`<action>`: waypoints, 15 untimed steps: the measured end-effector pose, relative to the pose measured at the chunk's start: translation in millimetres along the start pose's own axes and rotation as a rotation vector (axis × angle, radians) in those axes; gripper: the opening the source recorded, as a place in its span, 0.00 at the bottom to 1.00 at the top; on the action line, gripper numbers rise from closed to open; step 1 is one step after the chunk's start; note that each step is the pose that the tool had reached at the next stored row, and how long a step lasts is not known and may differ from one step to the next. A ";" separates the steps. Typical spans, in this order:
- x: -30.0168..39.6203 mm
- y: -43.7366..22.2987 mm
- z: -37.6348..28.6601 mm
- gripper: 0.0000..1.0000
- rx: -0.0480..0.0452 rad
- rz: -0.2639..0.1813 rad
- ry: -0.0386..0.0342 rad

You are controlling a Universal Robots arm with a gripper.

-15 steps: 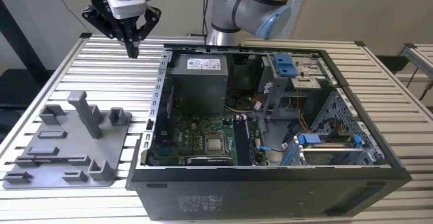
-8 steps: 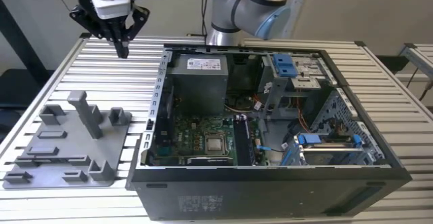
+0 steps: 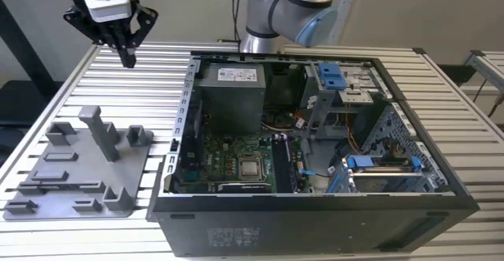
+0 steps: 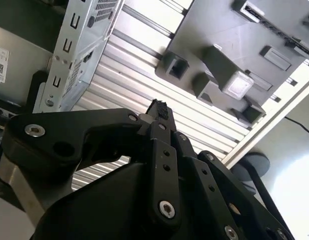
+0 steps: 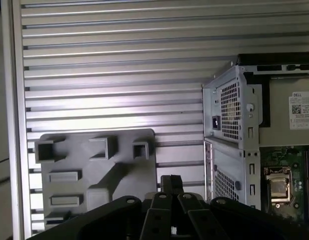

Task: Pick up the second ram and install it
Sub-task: 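Reach for the second ram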

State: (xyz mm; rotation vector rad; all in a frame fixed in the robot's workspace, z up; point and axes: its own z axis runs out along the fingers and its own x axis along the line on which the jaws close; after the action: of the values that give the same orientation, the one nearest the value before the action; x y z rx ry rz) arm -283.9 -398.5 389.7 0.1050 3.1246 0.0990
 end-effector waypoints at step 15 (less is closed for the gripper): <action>45.7 -3.1 0.2 0.11 -0.0015 0.000 0.0002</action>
State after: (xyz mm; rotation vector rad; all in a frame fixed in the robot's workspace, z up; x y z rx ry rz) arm -329.7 -398.5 388.8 0.1049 3.1246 0.1014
